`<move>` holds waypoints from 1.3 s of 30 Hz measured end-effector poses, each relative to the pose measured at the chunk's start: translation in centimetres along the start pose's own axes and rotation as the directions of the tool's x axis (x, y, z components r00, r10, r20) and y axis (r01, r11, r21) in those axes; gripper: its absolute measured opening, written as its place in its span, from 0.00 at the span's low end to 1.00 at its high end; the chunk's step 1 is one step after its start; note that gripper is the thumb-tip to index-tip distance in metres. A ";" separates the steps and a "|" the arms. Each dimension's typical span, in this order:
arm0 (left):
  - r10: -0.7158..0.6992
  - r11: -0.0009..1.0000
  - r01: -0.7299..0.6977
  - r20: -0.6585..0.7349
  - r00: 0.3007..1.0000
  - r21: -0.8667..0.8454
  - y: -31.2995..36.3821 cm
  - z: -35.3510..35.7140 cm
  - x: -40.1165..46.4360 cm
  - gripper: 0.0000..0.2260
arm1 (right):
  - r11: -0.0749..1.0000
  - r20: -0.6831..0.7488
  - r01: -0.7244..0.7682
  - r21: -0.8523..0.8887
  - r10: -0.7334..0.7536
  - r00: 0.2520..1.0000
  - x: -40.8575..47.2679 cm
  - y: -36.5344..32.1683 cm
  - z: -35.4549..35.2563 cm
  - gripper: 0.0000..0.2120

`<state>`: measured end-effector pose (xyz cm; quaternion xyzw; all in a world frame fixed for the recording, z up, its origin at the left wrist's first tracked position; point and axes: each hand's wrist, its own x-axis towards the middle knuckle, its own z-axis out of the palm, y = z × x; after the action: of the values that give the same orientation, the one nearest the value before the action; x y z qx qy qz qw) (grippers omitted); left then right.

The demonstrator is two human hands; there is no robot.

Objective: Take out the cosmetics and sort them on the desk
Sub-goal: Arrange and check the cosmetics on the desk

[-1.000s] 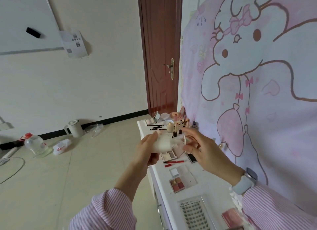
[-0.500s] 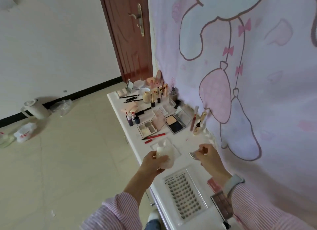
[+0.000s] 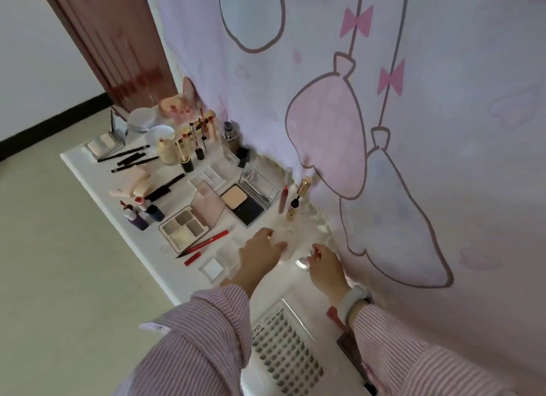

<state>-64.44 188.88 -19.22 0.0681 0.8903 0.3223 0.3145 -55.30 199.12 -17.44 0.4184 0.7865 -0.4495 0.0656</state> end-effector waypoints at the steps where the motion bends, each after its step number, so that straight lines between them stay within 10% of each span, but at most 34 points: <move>1: 0.004 0.999 -0.004 0.002 1.000 0.038 0.0 0.2 0.4 0.22 | 0.999 -0.004 0.023 -0.036 -0.023 1.000 0.4 -0.1 0.1 0.06; 18: 0.223 0.968 -0.198 -0.172 0.959 0.151 0.2 -0.3 -3.6 0.18 | 0.935 0.057 0.289 -0.206 -0.284 0.957 -4.0 2.4 -0.7 0.17; 23: 0.299 0.953 -0.273 -0.271 0.915 0.129 -2.6 1.2 -9.8 0.15 | 0.573 0.113 0.450 -0.685 -0.527 0.842 -8.0 7.5 -1.1 0.19; 29: 0.205 0.979 -0.193 -0.288 0.936 0.068 -6.3 3.2 -15.0 0.14 | 0.320 0.265 0.408 -0.855 -0.407 0.874 -8.0 10.8 -0.7 0.21; 39: 0.122 0.992 -0.107 -0.298 0.947 0.064 -8.2 2.3 -18.3 0.14 | 0.458 0.192 0.368 -0.809 -0.386 0.902 -6.5 9.5 -1.1 0.11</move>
<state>-47.90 177.71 -16.23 0.0770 0.9296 0.3258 0.1539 -43.98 198.37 -19.92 0.1570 0.9764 -0.0235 0.1463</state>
